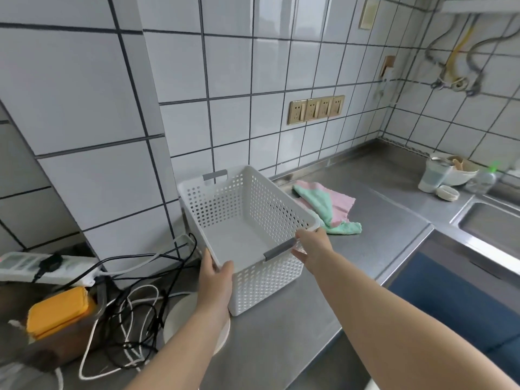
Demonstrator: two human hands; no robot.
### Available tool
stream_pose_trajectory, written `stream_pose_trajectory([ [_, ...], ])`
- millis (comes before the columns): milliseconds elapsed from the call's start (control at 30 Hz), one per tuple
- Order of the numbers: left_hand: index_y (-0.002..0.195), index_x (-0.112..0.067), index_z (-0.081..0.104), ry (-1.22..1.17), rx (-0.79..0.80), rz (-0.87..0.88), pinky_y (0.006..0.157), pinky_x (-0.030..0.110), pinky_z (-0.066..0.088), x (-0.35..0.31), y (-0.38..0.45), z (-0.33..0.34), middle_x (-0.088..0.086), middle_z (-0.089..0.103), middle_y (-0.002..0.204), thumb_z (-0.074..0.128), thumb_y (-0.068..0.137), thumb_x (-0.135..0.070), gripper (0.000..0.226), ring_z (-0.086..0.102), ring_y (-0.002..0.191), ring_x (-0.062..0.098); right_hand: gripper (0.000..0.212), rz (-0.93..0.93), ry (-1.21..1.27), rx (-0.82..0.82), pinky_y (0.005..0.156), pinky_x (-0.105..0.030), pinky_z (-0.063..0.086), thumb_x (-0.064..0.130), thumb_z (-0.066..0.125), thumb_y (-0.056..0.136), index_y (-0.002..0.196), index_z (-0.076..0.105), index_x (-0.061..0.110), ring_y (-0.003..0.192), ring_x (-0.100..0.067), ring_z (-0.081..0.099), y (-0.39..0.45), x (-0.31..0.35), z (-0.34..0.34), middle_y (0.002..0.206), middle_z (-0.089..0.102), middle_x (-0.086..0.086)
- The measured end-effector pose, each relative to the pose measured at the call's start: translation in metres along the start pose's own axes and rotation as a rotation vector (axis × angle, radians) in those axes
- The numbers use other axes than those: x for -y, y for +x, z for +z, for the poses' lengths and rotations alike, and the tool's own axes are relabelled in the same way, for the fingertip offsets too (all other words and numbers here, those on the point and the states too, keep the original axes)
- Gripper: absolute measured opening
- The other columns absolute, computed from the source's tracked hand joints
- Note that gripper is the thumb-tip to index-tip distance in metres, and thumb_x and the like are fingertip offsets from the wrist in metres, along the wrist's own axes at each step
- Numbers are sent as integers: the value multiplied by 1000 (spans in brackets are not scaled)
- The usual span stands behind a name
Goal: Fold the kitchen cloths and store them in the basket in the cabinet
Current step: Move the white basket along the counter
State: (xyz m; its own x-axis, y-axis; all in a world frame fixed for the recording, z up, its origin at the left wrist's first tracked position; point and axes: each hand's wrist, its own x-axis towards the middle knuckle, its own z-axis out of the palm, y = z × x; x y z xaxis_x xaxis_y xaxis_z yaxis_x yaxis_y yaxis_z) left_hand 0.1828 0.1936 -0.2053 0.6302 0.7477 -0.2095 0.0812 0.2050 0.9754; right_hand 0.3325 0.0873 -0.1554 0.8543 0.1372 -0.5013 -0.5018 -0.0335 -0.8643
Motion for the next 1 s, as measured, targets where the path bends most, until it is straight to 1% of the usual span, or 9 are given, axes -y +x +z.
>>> stream_pose_trajectory([
  [133,101,-52,50,-11,7,18,89,30,45,4,5,0,-14,65,106,50,90,-6,47,62,98,7,30,23,2,13,88,-38,54,-3,50,87,113,48,13,87,-14,48,13,-1,4,89,48,1],
  [233,118,-42,48,-42,-5,20,94,30,43,9,9,2,-12,62,114,53,91,-9,43,59,104,8,34,28,9,5,84,-35,55,-1,50,88,120,49,9,79,-11,49,20,-4,2,88,48,2],
  [300,136,-33,41,-58,-5,12,101,35,43,14,13,1,-7,59,124,56,90,-12,53,58,110,11,36,30,7,7,80,-34,56,-2,51,89,123,49,10,82,-13,49,22,-5,3,90,48,1],
  [400,138,-34,39,-86,10,4,105,41,41,18,19,1,-5,58,129,58,87,-12,59,57,115,14,39,19,24,35,68,-33,58,-6,50,88,123,49,9,77,-13,47,26,-3,5,89,46,0],
  [533,135,-37,41,-99,8,4,105,43,42,19,20,2,-7,59,127,61,83,-19,58,57,115,13,42,28,16,58,58,-32,58,-10,49,86,124,50,8,68,-12,43,30,0,7,91,46,-3],
  [667,135,-40,39,-121,-5,-36,105,44,41,23,24,6,-6,55,133,67,65,-42,75,55,118,14,43,30,52,87,67,-35,58,-11,49,86,124,52,9,75,-14,49,34,1,5,108,50,-8],
  [800,134,-43,39,-126,-3,-72,107,47,38,31,31,8,-5,50,139,71,61,-49,80,49,126,17,40,-1,66,93,66,-33,59,-9,49,88,122,56,11,72,-11,49,41,1,9,96,53,-4],
  [933,134,-42,39,-117,7,-68,107,47,38,33,35,12,-5,49,139,72,57,-53,83,48,127,17,33,-4,34,96,76,-33,57,-1,50,91,120,57,14,72,-9,48,45,2,7,85,51,0],
  [1000,134,-43,38,-114,-1,-68,107,47,38,31,34,12,-4,47,141,72,56,-54,86,47,128,18,31,-1,8,105,77,-32,56,3,51,92,120,57,16,77,-10,50,43,2,5,86,53,2],
])
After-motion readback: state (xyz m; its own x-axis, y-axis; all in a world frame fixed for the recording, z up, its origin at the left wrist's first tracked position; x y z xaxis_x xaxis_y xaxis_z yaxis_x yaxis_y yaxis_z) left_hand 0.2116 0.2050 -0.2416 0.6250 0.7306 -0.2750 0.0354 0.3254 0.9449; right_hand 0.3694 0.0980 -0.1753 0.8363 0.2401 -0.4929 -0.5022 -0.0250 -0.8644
